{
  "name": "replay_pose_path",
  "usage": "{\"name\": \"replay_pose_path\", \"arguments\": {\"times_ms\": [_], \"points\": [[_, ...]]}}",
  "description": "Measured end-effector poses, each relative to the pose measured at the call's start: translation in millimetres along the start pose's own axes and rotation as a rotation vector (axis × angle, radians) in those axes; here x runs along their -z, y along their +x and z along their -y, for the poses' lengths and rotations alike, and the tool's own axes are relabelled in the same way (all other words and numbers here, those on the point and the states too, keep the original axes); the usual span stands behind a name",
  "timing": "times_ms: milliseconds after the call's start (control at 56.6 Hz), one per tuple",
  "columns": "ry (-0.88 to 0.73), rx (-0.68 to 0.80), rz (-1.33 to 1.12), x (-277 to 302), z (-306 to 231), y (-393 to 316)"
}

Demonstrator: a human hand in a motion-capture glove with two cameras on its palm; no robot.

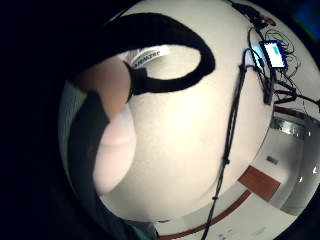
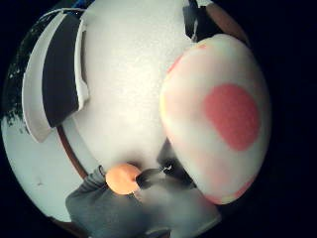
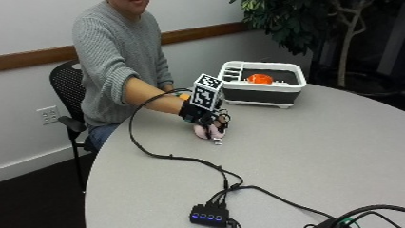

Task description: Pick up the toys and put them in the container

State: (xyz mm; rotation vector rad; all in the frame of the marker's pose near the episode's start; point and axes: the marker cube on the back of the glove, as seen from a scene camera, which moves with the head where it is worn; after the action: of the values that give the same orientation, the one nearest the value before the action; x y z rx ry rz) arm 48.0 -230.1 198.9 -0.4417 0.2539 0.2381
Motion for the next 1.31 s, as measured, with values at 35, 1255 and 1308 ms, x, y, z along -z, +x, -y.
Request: {"name": "replay_pose_path", "arguments": {"times_ms": [35,1255,1308], "points": [[0.014,0.001,0.003,0,1,-1],[0.132,0.717,0.075,159,59,-308],[0.134,0.702,0.073,158,47,-285]]}}
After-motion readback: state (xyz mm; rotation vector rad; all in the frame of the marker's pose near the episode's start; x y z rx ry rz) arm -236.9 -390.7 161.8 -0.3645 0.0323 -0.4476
